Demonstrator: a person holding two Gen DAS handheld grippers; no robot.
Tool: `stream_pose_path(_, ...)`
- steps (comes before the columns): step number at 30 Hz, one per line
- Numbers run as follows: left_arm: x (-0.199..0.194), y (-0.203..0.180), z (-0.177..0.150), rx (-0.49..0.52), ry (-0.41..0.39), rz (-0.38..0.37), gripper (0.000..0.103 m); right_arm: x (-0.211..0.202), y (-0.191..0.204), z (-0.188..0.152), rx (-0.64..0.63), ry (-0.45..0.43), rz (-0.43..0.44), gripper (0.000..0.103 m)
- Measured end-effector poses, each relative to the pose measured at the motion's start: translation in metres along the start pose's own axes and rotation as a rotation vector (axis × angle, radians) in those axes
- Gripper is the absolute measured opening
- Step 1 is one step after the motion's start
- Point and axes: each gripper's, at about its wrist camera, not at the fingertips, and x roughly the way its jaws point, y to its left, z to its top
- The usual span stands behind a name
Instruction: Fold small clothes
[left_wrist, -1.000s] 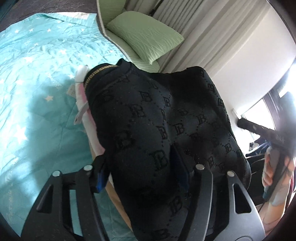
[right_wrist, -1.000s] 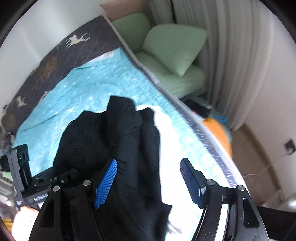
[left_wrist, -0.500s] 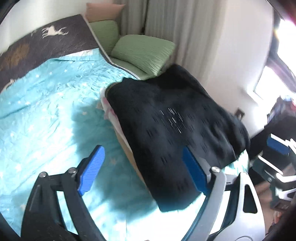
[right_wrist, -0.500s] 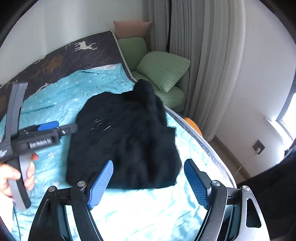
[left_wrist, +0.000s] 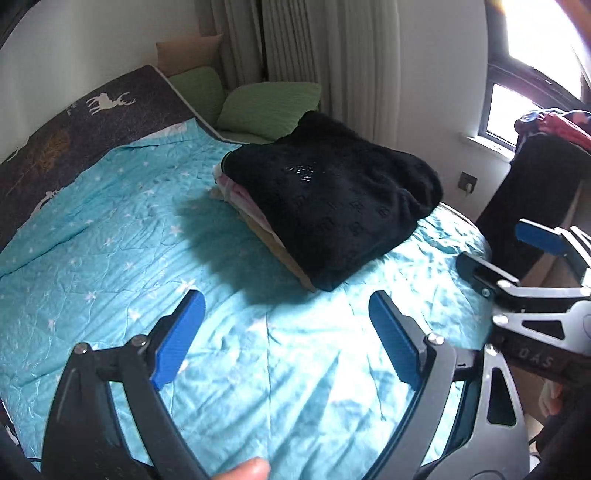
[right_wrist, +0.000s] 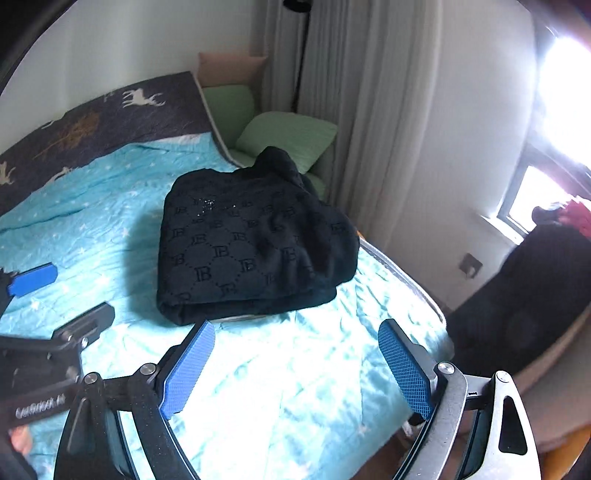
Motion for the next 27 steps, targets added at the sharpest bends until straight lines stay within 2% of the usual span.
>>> stream_pose_path(3, -0.018, -0.004, -0.010, 0.015, -0.023, -0.010, 0.090, -0.013, -0.001, -0.009, 0.064, 0.012, 0.037, 0.092)
stream_pose_path(8, -0.050, -0.007, -0.025, 0.024, -0.072, -0.026, 0.090, -0.043, 0.002, -0.022, 0.080, -0.027, -0.015, 0.092)
stream_pose_path(15, -0.080, -0.007, -0.036, 0.035, -0.122, -0.033, 0.090, -0.074, 0.004, -0.032, 0.103, -0.055, 0.049, 0.092)
stream_pose_path(20, -0.083, -0.009, -0.039, 0.033, -0.122, -0.041, 0.090, -0.082, 0.002, -0.037, 0.116, -0.073, 0.022, 0.092)
stream_pose_path(27, -0.078, -0.015, -0.036, 0.030, -0.119, -0.041, 0.090, -0.078, -0.003, -0.037, 0.125, -0.069, 0.031, 0.092)
